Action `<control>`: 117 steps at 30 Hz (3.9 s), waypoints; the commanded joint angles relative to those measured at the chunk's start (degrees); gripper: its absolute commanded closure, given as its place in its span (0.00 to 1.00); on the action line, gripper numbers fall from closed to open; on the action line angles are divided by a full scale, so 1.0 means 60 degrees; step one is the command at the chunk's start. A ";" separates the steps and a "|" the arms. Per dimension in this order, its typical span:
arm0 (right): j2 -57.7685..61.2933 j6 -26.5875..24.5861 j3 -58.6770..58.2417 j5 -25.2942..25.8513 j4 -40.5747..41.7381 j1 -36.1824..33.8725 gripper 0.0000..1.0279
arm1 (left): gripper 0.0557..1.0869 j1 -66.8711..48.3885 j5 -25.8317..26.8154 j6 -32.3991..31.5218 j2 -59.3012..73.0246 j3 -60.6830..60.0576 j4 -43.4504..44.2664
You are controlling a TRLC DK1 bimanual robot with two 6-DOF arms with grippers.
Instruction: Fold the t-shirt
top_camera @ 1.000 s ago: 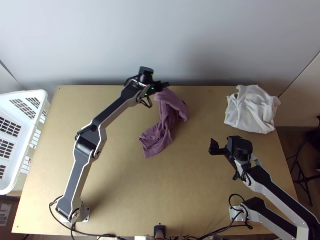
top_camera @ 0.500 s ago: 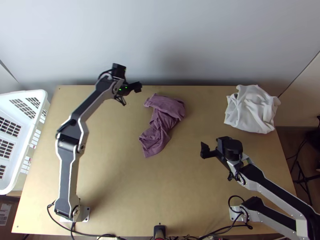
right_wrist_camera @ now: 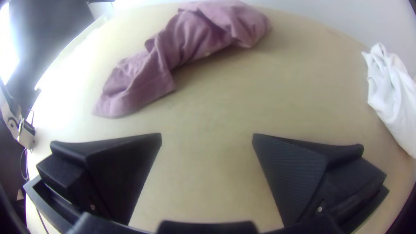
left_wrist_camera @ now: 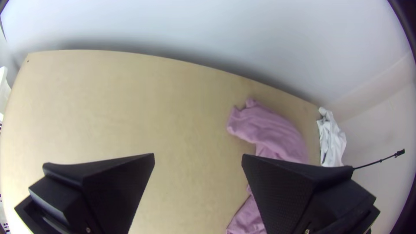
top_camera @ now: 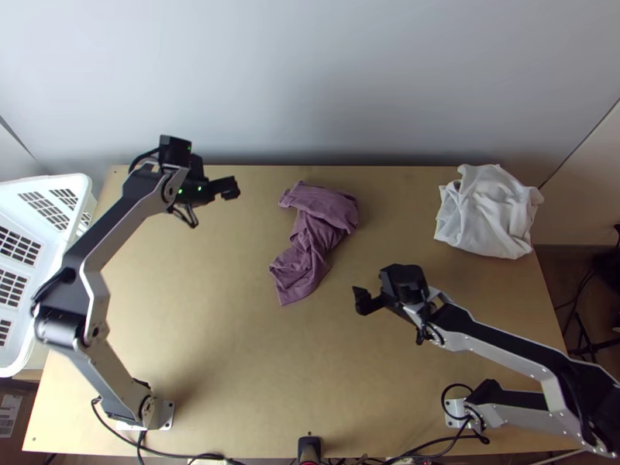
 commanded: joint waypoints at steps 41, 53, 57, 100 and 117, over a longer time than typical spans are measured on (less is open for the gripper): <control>0.2312 -0.2616 0.4390 -0.1106 -0.2381 0.0552 0.97 | 0.05 0.0953 0.0156 0.0955 -0.3734 -0.3779 -0.0479; 0.0642 -0.2513 0.8828 -0.0827 -0.4784 -0.0121 0.97 | 0.05 -0.0644 0.0156 0.1072 -0.4246 -0.4146 -0.0553; 0.1009 -0.2323 1.0381 -0.0256 -0.4784 0.0216 0.97 | 0.05 -0.1362 0.0156 0.1219 -0.4554 -0.4248 -0.0582; 0.3001 -0.2586 1.5728 0.2615 -0.4989 0.0611 0.97 | 0.05 -0.5815 0.2046 -0.0949 -0.3485 -0.5508 0.3021; 0.2825 -0.2586 1.5669 0.2688 -0.5589 0.0684 0.97 | 0.05 -0.7309 -0.0591 -0.2048 0.0427 -0.2549 0.5805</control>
